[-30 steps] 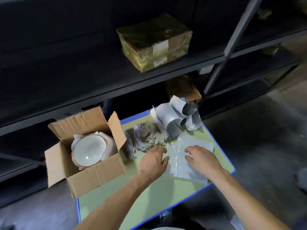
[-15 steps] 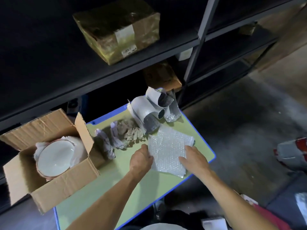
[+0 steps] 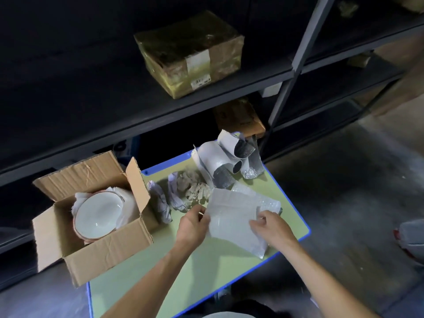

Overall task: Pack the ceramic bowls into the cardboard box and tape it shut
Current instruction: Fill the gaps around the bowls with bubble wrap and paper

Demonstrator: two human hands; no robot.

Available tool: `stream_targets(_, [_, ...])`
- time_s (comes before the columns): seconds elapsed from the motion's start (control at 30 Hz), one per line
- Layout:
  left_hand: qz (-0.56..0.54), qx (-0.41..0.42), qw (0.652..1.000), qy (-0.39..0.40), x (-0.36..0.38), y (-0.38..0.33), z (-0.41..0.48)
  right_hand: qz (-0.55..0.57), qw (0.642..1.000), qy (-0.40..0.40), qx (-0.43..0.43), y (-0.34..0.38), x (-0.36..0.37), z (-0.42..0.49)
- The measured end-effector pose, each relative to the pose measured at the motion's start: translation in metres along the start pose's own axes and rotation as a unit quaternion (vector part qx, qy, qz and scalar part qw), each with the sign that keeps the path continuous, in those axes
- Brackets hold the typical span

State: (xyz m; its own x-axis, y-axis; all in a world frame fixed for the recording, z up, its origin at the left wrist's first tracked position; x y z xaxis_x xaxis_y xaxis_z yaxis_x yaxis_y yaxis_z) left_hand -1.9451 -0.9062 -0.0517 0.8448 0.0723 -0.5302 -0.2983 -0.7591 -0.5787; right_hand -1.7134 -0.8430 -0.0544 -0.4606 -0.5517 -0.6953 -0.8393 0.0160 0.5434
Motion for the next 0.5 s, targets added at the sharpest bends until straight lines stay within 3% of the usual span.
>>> stream_targets(0.27, [-0.098, 0.031, 0.995, 0.018, -0.041, -0.015, -0.036, 0.222, 0.974, -0.028, -0.044, 0.047, -0.030, -0.015])
stream_targets(0.5, [-0.093, 0.101, 0.988, -0.072, -0.101, -0.011, -0.066, 0.189, 0.967, -0.017, -0.170, 0.126, -0.066, -0.026])
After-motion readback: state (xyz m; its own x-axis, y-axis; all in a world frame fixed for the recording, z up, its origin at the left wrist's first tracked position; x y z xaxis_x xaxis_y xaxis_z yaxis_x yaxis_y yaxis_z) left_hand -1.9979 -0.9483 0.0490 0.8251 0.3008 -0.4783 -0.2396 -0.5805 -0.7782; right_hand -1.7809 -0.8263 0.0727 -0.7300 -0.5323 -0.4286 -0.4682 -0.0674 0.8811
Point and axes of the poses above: each hand's wrist, its own z-axis towards the middle knuckle, its own x-axis out of the palm, y = z × x, the point moved 3 cm from there along z, towards the middle knuckle, and after that the axes turned 14 degrees about -x, right-handed, at the moved point
